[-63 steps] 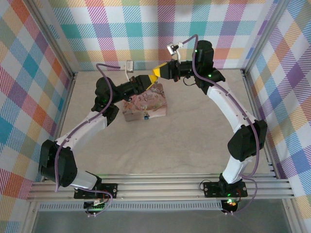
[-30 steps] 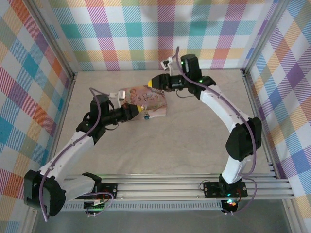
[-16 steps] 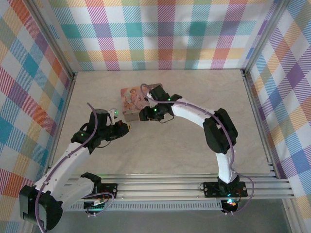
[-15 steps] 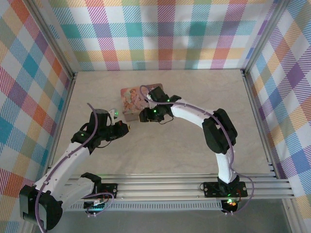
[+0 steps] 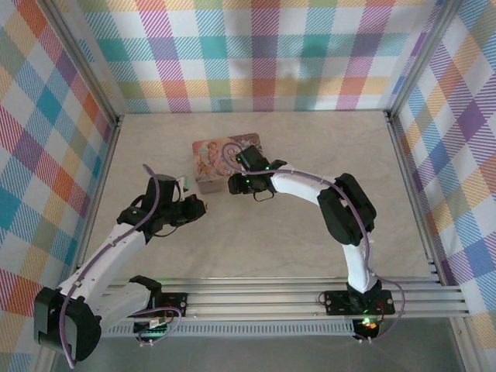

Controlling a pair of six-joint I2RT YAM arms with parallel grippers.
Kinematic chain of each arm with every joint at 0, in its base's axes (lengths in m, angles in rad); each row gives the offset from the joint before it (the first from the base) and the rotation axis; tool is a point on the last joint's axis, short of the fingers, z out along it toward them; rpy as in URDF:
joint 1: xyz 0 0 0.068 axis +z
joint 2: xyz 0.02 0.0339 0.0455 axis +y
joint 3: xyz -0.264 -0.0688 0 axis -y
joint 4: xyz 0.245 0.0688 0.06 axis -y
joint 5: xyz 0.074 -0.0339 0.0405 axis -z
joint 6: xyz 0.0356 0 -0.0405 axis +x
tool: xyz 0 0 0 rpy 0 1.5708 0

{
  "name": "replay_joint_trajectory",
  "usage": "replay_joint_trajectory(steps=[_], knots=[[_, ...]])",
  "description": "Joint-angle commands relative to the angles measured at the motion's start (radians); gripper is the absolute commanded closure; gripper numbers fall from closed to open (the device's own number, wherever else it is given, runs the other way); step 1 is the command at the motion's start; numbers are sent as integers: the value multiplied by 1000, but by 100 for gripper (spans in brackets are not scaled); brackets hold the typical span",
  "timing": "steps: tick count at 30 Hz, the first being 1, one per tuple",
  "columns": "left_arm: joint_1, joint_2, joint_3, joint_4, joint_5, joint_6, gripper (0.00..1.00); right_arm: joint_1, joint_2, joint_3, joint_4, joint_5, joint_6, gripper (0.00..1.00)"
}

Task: Unlock the padlock with the key

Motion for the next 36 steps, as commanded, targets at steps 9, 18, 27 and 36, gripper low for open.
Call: replay_joint_trajectory(steps=[9,18,27,36], knots=[[9,-37,-32,-35,-18,19,100,10,62,26,17,63,4,49],[9,-41,-47,-23,-16,23,100,9,34,19,9,44,5,61],[9,-41,-45,-25,-9,43,100,8,20,24,15,54,41,53],[9,-35,-50,-9,-8,49,100,11,38,48,9,76,42,49]])
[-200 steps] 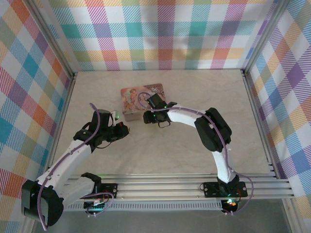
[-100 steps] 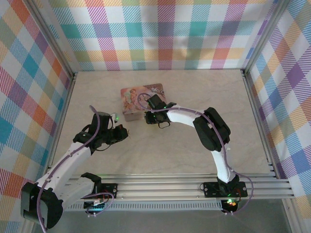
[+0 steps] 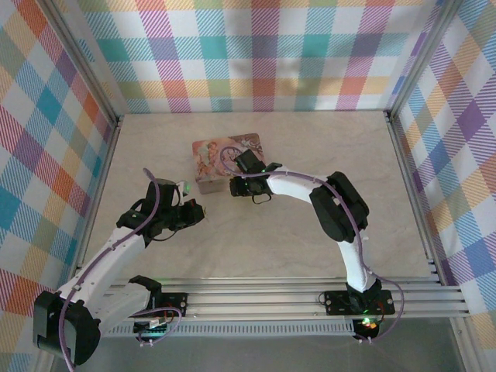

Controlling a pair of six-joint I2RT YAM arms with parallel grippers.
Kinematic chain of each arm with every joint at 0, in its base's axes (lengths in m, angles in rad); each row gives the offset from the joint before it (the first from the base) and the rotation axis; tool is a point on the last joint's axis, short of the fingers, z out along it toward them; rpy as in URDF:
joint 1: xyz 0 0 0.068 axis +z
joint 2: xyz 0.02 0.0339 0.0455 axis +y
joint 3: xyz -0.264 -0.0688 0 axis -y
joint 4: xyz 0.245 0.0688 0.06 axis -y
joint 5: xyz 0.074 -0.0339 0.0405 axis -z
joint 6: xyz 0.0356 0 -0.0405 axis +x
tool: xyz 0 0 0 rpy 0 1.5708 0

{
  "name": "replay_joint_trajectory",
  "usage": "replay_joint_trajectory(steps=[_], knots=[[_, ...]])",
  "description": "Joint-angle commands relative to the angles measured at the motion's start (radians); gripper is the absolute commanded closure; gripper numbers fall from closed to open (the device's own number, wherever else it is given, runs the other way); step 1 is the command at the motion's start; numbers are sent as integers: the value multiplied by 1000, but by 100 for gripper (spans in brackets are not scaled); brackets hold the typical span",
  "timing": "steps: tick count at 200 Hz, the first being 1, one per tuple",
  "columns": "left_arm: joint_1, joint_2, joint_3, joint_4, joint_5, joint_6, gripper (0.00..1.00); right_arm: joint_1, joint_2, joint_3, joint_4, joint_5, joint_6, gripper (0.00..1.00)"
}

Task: Unlock the padlock with the key

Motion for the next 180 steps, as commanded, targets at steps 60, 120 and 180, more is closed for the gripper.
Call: replay_joint_trajectory(steps=[60,120,180], knots=[[9,-1,-12,14,10,24,100,44,-42,16,51,30,-37,49],[9,-9,-7,-2,12,33,100,52,-3,48,29,25,-2,48],[9,-12,-3,-12,13,46,100,51,32,94,9,29,7,50]])
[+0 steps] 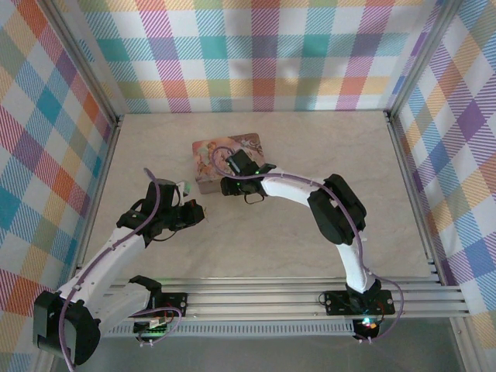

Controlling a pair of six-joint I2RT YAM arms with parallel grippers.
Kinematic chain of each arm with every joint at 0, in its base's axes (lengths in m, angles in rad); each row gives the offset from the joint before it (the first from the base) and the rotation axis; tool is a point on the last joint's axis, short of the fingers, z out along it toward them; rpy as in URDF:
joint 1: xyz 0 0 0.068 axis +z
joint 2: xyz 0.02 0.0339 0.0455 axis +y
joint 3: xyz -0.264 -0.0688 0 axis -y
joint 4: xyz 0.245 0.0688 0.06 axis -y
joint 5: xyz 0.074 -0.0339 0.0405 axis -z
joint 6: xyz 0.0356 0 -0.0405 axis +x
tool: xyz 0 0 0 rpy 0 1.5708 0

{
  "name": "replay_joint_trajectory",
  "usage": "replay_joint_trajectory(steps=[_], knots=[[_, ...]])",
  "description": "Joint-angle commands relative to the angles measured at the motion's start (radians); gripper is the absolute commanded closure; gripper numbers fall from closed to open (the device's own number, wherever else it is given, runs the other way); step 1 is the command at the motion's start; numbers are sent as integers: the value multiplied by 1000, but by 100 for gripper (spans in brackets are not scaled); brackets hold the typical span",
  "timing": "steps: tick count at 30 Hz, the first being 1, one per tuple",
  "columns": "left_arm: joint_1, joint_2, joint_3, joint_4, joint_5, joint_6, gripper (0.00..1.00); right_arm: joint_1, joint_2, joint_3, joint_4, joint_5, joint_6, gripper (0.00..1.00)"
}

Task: Unlock the padlock with the key

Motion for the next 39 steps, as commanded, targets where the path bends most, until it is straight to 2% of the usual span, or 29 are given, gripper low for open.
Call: replay_joint_trajectory(steps=[1,19,27,36,39], knots=[[9,-13,-2,-12,9,28,100,2,32,48,-15,10,9,50],[9,-37,-24,-9,5,25,100,-13,87,111,-60,16,-6,53],[9,-46,-25,-13,2,25,100,-17,76,121,-55,23,-38,73],[9,-67,-33,-1,12,39,100,-19,38,95,-62,4,-82,86],[9,-87,-57,69,56,59,100,-22,7,83,-79,-29,-97,92]])
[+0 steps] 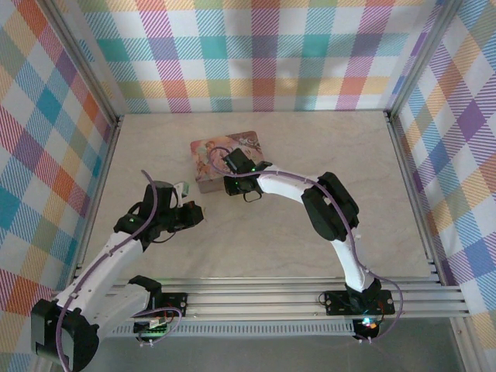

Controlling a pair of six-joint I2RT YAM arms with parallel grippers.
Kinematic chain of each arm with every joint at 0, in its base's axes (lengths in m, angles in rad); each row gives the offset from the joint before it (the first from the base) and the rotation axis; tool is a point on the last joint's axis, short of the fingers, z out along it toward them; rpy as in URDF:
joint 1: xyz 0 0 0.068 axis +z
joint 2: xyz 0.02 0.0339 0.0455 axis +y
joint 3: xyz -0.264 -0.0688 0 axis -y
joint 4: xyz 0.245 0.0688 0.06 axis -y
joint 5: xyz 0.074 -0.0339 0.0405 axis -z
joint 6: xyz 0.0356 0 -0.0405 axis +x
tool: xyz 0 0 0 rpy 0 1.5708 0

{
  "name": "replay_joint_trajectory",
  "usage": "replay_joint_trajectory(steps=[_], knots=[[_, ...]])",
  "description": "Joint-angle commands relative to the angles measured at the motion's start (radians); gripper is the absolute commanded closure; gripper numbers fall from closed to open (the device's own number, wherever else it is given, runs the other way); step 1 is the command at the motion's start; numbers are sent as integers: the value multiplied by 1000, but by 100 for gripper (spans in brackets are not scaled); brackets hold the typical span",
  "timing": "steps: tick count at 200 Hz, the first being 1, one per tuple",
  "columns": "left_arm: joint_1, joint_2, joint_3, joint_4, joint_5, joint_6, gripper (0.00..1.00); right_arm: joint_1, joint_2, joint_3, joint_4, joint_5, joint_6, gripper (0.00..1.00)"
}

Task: Unlock the padlock with the key

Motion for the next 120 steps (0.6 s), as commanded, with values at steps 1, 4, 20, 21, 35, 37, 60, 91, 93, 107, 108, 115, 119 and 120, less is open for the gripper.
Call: replay_joint_trajectory(steps=[1,4,20,21,35,37,60,91,93,107,108,115,119,120], knots=[[9,-41,-45,97,65,43,100,-10,-75,-3,-30,-57,-40,94],[9,-50,-52,119,75,46,100,-13,-79,-3,-37,-67,-41,95],[9,-100,-98,249,116,68,100,-25,-98,7,-86,-127,-31,100],[9,-104,-100,252,117,69,100,-26,-100,8,-87,-131,-30,100],[9,-144,-124,314,126,98,100,-42,-118,13,-134,-184,-10,100],[9,-148,-126,321,128,103,100,-43,-120,13,-136,-190,-9,100],[9,-155,-126,360,173,173,100,-74,-144,20,-196,-259,30,100],[10,-90,-100,388,249,239,100,-110,-180,11,-232,-317,78,100],[9,-84,-99,390,254,240,100,-114,-182,9,-233,-320,81,100],[7,-27,-86,412,283,243,100,-137,-199,0,-240,-351,118,100],[7,-22,-86,414,285,242,100,-137,-199,0,-240,-351,118,100],[6,6,-76,424,292,241,100,-149,-207,-7,-240,-366,135,100],[4,22,-72,428,293,242,100,-155,-212,-9,-240,-375,142,100],[4,26,-71,430,292,243,100,-158,-214,-10,-241,-377,147,100]])
